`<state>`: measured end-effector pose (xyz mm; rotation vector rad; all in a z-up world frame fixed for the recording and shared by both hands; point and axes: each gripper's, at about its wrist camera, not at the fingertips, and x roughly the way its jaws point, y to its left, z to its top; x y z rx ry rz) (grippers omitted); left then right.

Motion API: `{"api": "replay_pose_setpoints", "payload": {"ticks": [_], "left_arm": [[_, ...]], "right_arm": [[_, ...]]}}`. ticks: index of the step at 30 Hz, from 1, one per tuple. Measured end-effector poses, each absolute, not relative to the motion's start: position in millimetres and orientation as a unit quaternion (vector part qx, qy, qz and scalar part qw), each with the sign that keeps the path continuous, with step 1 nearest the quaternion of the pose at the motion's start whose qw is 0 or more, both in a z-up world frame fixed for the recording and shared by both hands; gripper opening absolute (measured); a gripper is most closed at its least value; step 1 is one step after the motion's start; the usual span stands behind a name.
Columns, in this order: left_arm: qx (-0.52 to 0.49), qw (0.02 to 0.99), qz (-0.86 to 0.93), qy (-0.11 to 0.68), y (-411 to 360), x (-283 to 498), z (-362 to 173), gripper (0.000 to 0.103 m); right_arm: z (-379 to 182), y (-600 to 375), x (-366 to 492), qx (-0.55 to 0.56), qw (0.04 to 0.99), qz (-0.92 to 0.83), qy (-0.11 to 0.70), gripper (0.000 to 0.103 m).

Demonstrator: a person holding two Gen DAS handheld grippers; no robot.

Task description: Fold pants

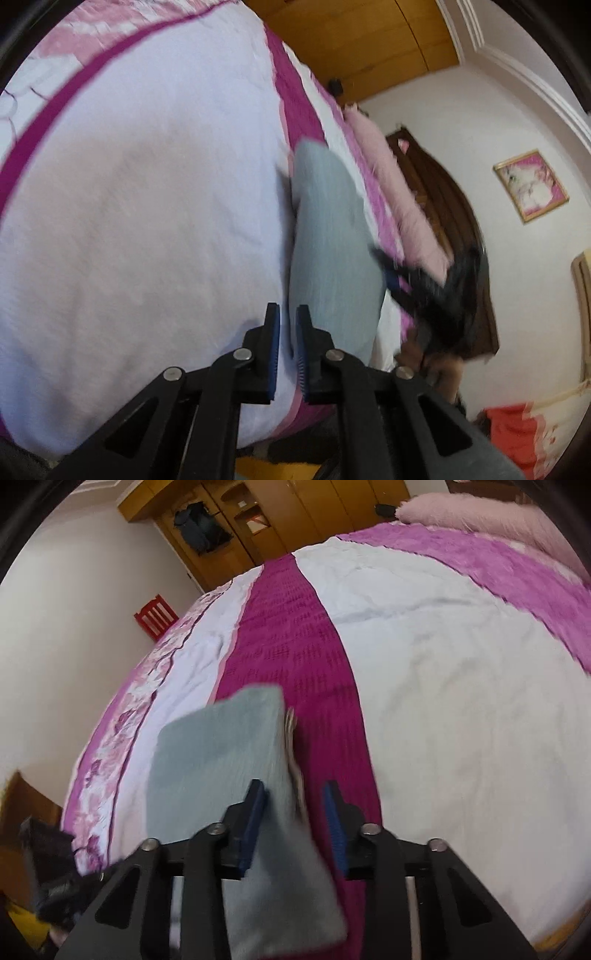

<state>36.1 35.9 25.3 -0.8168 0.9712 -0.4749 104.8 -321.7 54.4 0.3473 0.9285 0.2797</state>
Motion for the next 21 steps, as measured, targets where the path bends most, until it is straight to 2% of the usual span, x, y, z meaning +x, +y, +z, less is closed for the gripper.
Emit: {"api": "replay_pose_setpoints", "payload": {"ticks": [3,5,6,9,10,11,12,16,17,19,21], "left_arm": [[-0.381,0.783,-0.218,0.441,42.4,36.3,28.2,0.007],[-0.377,0.783,-0.222,0.442,42.0,37.0,27.1,0.007],[-0.373,0.783,-0.223,0.445,41.6,37.5,25.8,0.007],[-0.359,0.782,-0.220,0.459,39.6,44.6,24.5,0.007],[-0.352,0.787,-0.210,0.460,38.6,45.3,26.2,0.007],[-0.347,0.793,-0.201,0.458,39.0,44.8,29.0,0.007],[-0.344,0.798,-0.196,0.455,40.1,45.4,32.2,0.009],[-0.346,0.807,-0.193,0.438,51.0,57.9,43.5,0.029],[-0.337,0.811,-0.193,0.438,53.6,67.2,47.9,0.037],[-0.322,0.793,-0.222,0.467,53.6,96.3,50.6,0.046],[-0.318,0.753,-0.261,0.514,48.4,130.3,44.1,0.047]], "right_arm": [[32.2,-329.7,104.4,0.163,0.869,0.128,0.449,0.026],[43.1,-328.8,98.8,0.128,0.887,0.098,0.433,0.041],[52.5,-320.9,93.8,0.086,0.900,0.077,0.421,0.053],[82.6,-267.7,54.5,-0.097,0.937,0.069,0.329,0.062],[83.3,-251.9,40.8,-0.136,0.939,0.087,0.304,0.071],[83.4,-229.5,23.8,-0.183,0.938,0.110,0.275,0.075],[79.9,-208.2,7.0,-0.226,0.933,0.127,0.248,0.076],[35.3,-131.1,-48.9,-0.410,0.887,0.163,0.137,0.077],[21.1,-118.0,-53.4,-0.448,0.869,0.165,0.126,0.077],[-5.8,-100.0,-51.3,-0.509,0.841,0.142,0.114,0.076],[-20.6,-95.1,-39.8,-0.537,0.831,0.102,0.105,0.076]]}}
